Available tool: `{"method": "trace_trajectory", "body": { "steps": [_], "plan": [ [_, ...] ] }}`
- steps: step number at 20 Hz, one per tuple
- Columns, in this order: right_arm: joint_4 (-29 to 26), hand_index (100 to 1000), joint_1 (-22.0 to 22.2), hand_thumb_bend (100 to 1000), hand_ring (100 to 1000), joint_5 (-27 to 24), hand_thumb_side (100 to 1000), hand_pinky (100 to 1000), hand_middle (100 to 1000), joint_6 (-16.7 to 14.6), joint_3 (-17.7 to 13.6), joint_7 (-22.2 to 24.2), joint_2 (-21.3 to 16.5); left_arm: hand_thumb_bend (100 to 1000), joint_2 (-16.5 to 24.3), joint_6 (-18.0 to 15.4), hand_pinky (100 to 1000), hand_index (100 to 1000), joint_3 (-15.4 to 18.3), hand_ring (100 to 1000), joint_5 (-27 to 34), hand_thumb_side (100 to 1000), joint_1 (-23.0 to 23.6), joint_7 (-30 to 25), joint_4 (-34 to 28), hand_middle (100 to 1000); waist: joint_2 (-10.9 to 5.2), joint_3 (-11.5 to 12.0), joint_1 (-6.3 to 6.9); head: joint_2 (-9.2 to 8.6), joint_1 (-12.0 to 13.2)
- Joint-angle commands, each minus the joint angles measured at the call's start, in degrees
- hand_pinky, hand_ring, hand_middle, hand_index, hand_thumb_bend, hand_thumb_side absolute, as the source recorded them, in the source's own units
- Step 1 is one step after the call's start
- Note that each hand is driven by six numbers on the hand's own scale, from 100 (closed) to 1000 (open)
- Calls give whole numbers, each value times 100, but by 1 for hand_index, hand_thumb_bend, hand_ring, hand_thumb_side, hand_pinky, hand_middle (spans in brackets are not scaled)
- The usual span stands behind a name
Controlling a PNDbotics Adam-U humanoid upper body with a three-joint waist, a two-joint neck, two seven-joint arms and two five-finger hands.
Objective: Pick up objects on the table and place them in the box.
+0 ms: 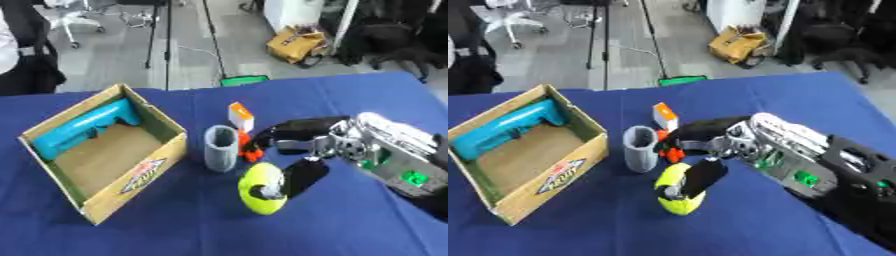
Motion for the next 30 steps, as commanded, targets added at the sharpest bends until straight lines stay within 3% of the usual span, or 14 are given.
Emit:
{"method": "trace_trajectory", "body": {
  "steps": [1,11,30],
  "plan": [
    [110,1000,-30,411,910,203,739,825,900,-165,-84,-90,-1,100,30,-4,736,792,-14,765,36,972,-89,-32,-84,822,-51,12,5,-65,-20],
    [552,997,40,421,912,438,718,832,904,-445,-9,-214,150,100,17,-5,734,784,-24,762,57,971,-103,-60,-84,814,7,48,15,-104,-38],
    [1016,1000,97,425,929,762,759,866,919,-802,75,-244,308,100,0,-7,728,766,-38,770,85,970,-119,-94,-84,801,87,97,32,-162,-67]
  ]
}}
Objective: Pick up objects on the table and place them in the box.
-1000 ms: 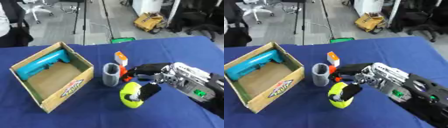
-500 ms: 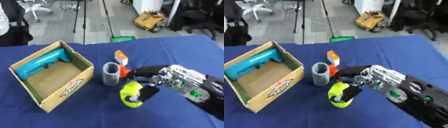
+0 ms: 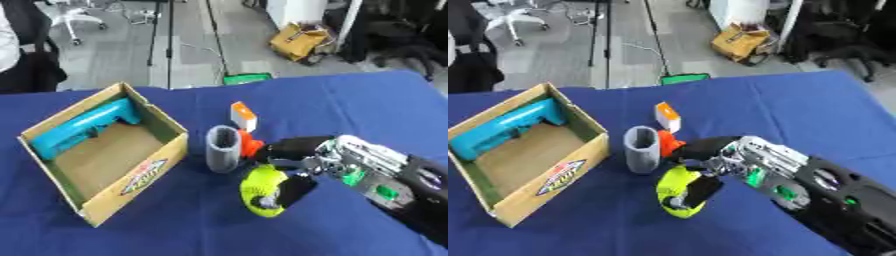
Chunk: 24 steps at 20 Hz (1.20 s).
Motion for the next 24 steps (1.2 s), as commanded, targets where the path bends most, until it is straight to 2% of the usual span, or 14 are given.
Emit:
{"method": "trace_trajectory", "body": {
  "steps": [1,11,24],
  "plan": [
    [50,1000,-73,425,929,91,759,866,919,-74,-35,4,-44,100,47,-8,728,766,-5,770,26,970,-91,-25,-84,801,-56,5,2,-73,-16],
    [246,996,-51,436,928,184,740,865,915,-171,-18,-16,21,100,36,-10,729,759,-13,767,47,969,-108,-42,-84,796,-32,20,7,-113,-36],
    [410,989,-127,418,926,317,760,874,913,-332,-5,-62,44,100,36,-6,727,754,-20,764,60,969,-104,-66,-84,791,-9,27,-14,-123,-49]
  ]
}}
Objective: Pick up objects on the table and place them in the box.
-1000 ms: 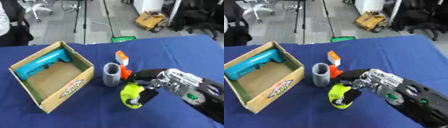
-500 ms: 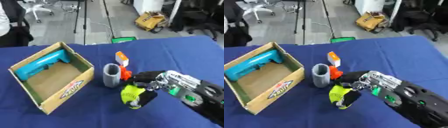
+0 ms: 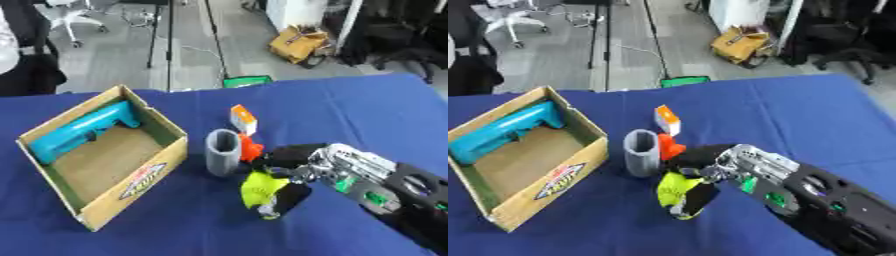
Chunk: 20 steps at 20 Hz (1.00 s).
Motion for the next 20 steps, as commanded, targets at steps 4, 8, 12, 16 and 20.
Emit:
{"method": "trace_trajectory", "body": {
  "steps": [4,8,12,16,20],
  "plan": [
    [91,989,-159,431,924,136,735,871,913,-79,-5,40,-106,100,39,1,727,751,-26,764,30,969,-65,-31,-84,789,-69,-7,-17,-30,-27],
    [138,984,-162,439,888,93,669,771,899,-92,-3,68,-78,100,37,5,727,750,-21,765,36,966,-68,-23,-84,789,-66,12,-22,-28,-30],
    [152,984,-168,464,848,-48,519,642,902,-56,-4,92,-85,100,37,18,736,748,-23,767,41,963,-65,-28,-84,789,-70,8,-24,-16,-34],
    [144,982,-195,458,839,-184,468,588,900,0,0,193,-102,100,34,33,738,746,-24,769,48,959,-57,-33,-84,789,-77,0,-26,-15,-40],
    [105,970,-219,452,823,-308,462,516,893,56,-5,212,-107,100,33,39,740,743,-24,770,49,957,-54,-24,-84,788,-77,-1,-22,-14,-46]
  ]
}}
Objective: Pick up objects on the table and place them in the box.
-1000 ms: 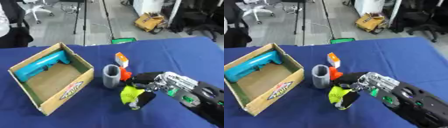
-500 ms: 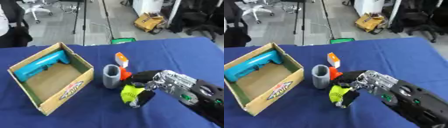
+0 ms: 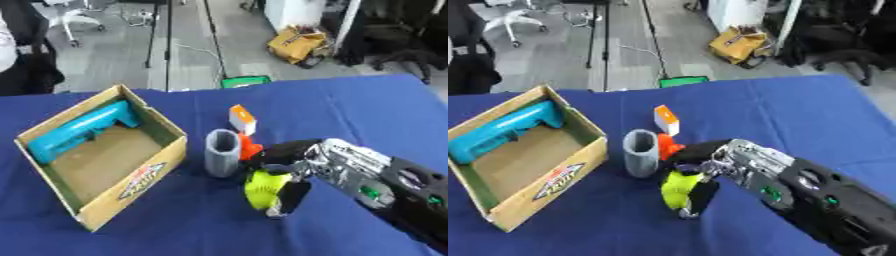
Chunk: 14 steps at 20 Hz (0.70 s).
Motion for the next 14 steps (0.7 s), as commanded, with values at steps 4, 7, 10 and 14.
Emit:
{"method": "trace_trajectory", "body": {
  "steps": [4,7,10,14],
  "plan": [
    [-60,967,-90,449,815,-270,458,476,892,119,-31,21,-150,100,32,20,740,743,-20,771,2,957,-53,15,-84,788,-79,-2,4,-12,-17],
    [-115,947,-135,434,779,-484,392,380,880,217,-51,-21,-151,100,30,38,751,740,-22,775,-1,952,-48,27,-84,787,-87,-15,11,-13,-18],
    [-160,938,-172,430,768,-619,355,358,874,317,-42,-39,-165,100,29,47,759,738,-26,776,0,948,-47,35,-84,786,-93,-19,14,-13,-24],
    [-214,923,-208,400,745,-733,333,318,868,413,-27,-52,-176,100,28,55,776,735,-26,778,2,944,-45,51,-84,786,-94,-21,18,-14,-28]
  ]
}}
